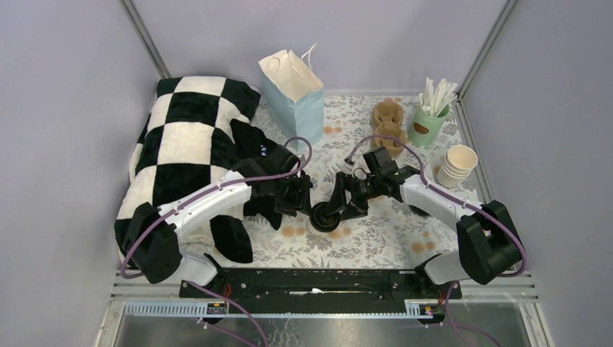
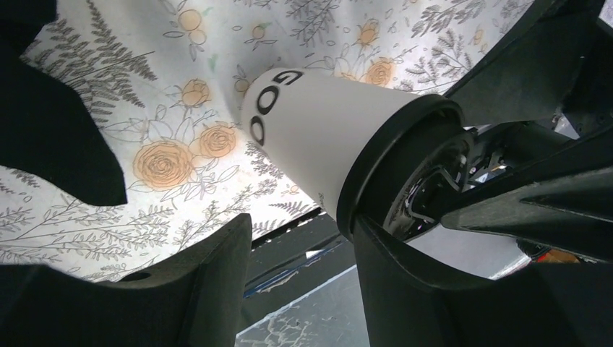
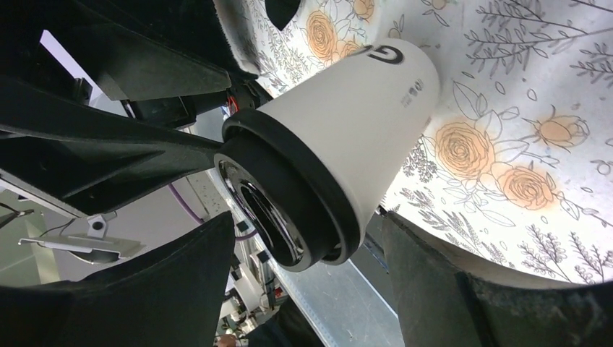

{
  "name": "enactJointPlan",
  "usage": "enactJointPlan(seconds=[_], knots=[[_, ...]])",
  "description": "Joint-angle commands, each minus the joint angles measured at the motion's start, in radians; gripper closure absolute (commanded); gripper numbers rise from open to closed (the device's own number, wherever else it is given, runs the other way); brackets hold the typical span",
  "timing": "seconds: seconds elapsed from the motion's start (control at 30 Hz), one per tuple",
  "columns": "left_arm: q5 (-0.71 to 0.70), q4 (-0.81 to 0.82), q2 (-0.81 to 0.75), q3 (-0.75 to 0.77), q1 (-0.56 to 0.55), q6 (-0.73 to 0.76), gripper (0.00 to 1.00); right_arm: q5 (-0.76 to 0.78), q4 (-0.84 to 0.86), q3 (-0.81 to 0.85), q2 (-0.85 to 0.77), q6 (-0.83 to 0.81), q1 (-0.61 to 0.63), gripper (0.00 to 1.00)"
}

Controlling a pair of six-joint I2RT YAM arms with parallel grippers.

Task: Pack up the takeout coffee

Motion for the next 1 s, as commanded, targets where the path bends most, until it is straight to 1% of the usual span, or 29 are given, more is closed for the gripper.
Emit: enactJointPlan(seconds=[0.0,0.13,0.3,0.5,0.6,0.7,0.9,0.97], knots=[[-0.018,0.007,-0.041,-0.047,0.010,0.001,0.43,0.032,0.024,0.064,0.025,0.013,0.045,0.21],[-0.029,0.000,-0.060,-0.067,0.012,-0.005,0.42,0.065,-0.002,0.094,0.038,0.008,0.069,0.24],[-0.051,-0.028,-0.067,-0.054,0.015,0.007,0.40,0.100,-0.035,0.117,0.045,-0.005,0.079,0.29],[-0.056,-0.052,-0.073,0.001,0.015,0.013,0.28,0.118,-0.055,0.117,0.051,-0.014,0.082,0.32],[-0.060,-0.057,-0.090,0.008,0.014,0.015,0.22,0.124,-0.068,0.123,0.053,-0.024,0.084,0.33],[-0.055,-0.059,-0.111,0.005,0.017,0.016,0.18,0.124,-0.074,0.125,0.050,-0.028,0.087,0.33],[-0.023,-0.030,-0.129,-0.021,0.025,0.007,0.19,0.126,-0.075,0.133,0.047,-0.028,0.099,0.33],[0.011,0.007,-0.159,-0.046,0.030,-0.001,0.17,0.126,-0.075,0.133,0.044,-0.028,0.100,0.32]])
